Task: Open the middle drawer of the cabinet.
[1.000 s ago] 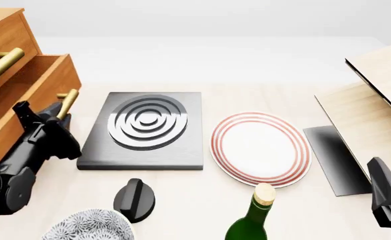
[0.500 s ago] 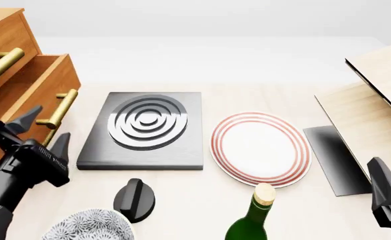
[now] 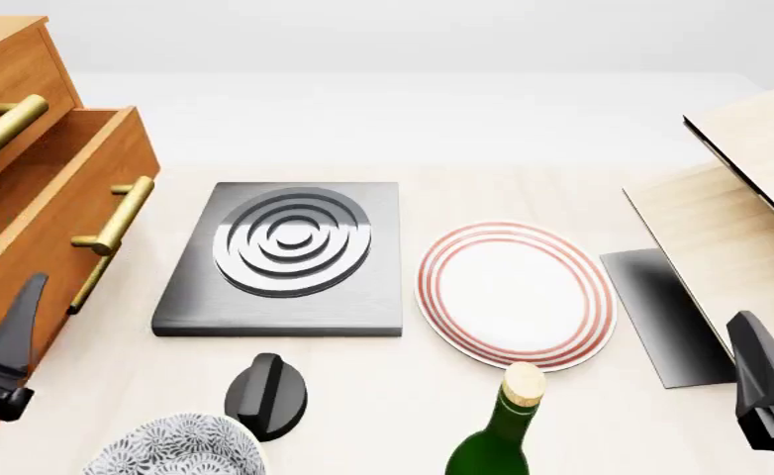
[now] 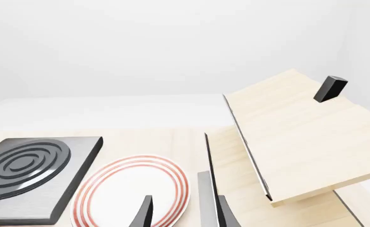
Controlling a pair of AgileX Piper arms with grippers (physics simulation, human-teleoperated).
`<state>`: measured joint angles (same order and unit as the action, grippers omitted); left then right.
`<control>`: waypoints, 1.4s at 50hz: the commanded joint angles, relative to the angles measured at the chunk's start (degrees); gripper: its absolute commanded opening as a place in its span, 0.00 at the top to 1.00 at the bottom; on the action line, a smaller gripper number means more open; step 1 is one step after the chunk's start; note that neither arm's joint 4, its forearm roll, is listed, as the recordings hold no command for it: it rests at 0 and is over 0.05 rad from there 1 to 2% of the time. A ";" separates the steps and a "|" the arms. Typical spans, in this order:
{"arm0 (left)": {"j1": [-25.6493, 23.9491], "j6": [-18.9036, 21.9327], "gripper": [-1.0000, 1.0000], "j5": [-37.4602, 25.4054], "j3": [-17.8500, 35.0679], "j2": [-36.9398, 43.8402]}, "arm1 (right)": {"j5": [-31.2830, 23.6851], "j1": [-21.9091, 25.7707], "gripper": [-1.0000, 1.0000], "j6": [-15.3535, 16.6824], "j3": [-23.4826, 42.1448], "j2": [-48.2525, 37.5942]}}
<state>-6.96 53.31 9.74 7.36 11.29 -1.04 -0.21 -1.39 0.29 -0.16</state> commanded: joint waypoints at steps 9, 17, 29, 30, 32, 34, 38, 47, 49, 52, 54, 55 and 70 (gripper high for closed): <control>1.69 -29.25 0.00 -32.73 21.60 -5.46 | 0.42 0.03 0.00 0.18 -0.05 -0.26; 3.21 -37.51 0.00 -32.78 25.35 4.86 | 0.42 0.04 0.00 0.20 -0.05 -0.25; 6.09 -45.37 0.00 -28.66 27.85 20.45 | 0.42 0.03 0.00 0.20 -0.05 -0.26; 6.02 -46.31 0.00 -28.74 28.19 21.37 | 0.42 0.03 0.00 0.18 -0.05 -0.26; 6.38 -47.15 0.00 -28.80 28.85 22.89 | 0.42 0.02 0.00 0.18 -0.05 -0.26; 6.69 -48.43 0.00 -28.83 29.35 24.57 | 0.42 0.02 0.00 0.20 -0.04 -0.25; 6.38 -49.36 0.00 -28.07 29.43 26.73 | 0.42 0.03 0.00 0.21 -0.04 -0.25; 6.89 -52.83 0.00 -25.34 27.66 33.50 | 0.42 0.04 0.00 0.22 -0.04 -0.24; 7.39 -52.64 0.00 -25.32 27.70 33.94 | 0.41 0.02 0.00 0.17 -0.05 -0.26; 8.10 -52.86 0.00 -24.60 27.78 36.19 | 0.41 0.03 0.00 0.16 -0.05 -0.27; 8.66 -52.60 0.00 -24.09 27.77 37.05 | 0.42 0.03 0.00 0.19 -0.05 -0.25; 8.70 -52.60 0.00 -23.63 27.70 37.50 | 0.42 0.04 0.00 0.17 -0.05 -0.26; 11.10 -52.64 0.00 -18.71 25.68 41.70 | 0.42 0.04 0.00 0.21 -0.04 -0.25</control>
<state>4.14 2.95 -12.47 34.46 50.03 -1.04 -0.21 -1.39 0.29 -0.16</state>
